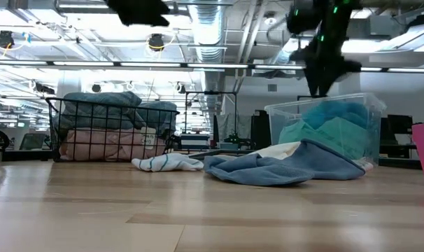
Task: Pick & Place Cloths
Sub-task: Put the white patterned sock into the pink bin
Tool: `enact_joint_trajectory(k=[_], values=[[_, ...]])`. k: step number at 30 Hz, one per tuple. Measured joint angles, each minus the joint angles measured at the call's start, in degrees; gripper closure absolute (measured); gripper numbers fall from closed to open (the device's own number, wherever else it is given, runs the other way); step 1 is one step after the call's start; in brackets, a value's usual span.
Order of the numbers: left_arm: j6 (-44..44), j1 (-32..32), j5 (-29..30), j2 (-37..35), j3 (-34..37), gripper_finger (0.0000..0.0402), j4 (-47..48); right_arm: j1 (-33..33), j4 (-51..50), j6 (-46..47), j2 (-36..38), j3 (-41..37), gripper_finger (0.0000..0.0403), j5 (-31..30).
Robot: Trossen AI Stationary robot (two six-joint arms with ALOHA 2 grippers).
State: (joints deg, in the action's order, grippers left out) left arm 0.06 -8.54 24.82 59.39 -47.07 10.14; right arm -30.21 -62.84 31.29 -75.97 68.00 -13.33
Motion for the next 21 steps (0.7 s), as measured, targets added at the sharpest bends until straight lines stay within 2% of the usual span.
enact_joint_trajectory(k=[5,8,14,21], values=[[-3.6,0.0,-4.8,7.1,0.0,0.0152,0.6,2.8,0.1,1.9,4.6,1.6,0.019,0.2],[-3.9,0.0,-5.8,12.9,0.0,0.0152,0.6,4.8,-0.1,3.2,6.7,1.6,0.0157,0.2],[-4.6,0.0,-9.7,24.1,0.0,0.0152,-2.5,8.4,-0.1,3.3,7.7,1.6,0.0143,0.2],[-7.0,1.9,-10.5,35.5,0.0,0.0152,-7.5,12.2,-0.1,4.7,7.6,1.6,0.0143,0.2]])
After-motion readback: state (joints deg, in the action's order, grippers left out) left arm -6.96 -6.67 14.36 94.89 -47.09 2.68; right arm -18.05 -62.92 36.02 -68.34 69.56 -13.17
